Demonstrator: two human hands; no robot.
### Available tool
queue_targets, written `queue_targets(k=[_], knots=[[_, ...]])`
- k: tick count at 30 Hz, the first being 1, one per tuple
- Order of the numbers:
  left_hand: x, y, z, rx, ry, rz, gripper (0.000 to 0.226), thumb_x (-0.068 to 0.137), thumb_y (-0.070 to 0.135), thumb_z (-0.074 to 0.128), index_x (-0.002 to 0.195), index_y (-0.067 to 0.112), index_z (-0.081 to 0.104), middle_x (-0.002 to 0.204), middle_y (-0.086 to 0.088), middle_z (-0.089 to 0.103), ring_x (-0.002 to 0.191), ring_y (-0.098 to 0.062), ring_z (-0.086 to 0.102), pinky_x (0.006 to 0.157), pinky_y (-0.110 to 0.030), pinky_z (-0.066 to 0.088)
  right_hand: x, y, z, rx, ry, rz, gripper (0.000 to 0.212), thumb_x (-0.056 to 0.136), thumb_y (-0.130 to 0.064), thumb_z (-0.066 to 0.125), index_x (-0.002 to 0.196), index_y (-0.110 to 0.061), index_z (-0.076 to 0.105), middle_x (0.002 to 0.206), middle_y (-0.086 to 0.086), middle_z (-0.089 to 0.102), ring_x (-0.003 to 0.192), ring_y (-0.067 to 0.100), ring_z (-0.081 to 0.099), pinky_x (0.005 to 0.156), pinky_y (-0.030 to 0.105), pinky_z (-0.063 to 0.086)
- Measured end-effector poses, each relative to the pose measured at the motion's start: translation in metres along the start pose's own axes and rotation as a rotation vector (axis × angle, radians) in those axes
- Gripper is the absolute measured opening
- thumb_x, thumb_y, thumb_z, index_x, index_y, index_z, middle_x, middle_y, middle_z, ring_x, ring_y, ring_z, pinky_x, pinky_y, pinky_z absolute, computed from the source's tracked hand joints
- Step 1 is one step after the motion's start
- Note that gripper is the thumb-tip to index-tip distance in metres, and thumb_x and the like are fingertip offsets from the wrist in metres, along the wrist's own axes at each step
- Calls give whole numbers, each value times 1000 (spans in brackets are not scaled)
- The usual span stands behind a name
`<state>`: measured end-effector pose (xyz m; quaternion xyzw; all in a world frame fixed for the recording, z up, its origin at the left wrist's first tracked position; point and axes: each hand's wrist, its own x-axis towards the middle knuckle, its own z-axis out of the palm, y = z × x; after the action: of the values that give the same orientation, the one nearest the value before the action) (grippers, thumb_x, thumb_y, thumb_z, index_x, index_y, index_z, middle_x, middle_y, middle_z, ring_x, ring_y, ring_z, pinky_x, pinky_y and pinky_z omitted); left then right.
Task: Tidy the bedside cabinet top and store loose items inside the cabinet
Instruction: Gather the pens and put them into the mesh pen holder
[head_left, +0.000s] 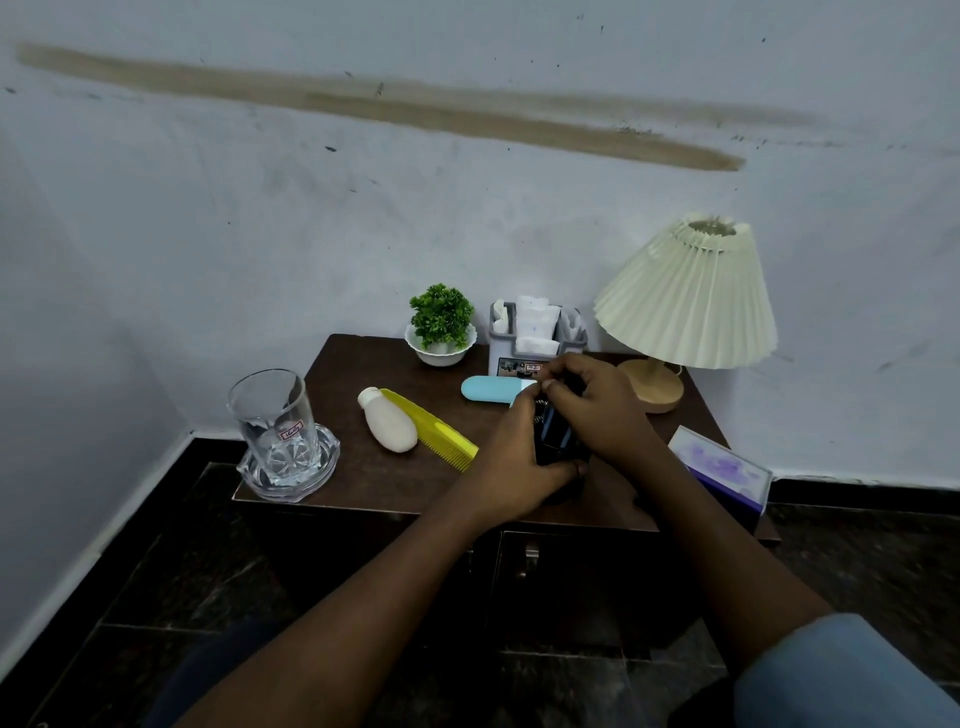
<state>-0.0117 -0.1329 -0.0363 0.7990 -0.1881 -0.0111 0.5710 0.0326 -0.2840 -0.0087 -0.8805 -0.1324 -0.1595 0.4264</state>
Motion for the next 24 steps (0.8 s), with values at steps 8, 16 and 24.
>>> queue_targets(k=[8,16,24], knots=[[-2,-2,0,-27,37,-24,86,73,27,88,143,34,38,128,16,61,117,4,60,97,-19,51,1,-6,-5,293,-14,86,18,98,-40,62,99,-27,75,97,-6,76,96,11,72,89,38,57],[-1,1,-9,-66,86,-60,91,65,36,94,140,36,43,125,17,66,114,2,64,101,-34,55,1,-10,-10,623,140,235,29,105,-32,54,102,-12,75,100,9,78,100,26,74,93,39,58],[-5,5,-16,-54,99,-71,90,64,39,93,140,37,44,122,21,68,111,3,66,98,-27,55,2,-15,-11,582,37,196,31,98,-47,59,100,-21,75,97,2,78,88,12,75,70,17,55]])
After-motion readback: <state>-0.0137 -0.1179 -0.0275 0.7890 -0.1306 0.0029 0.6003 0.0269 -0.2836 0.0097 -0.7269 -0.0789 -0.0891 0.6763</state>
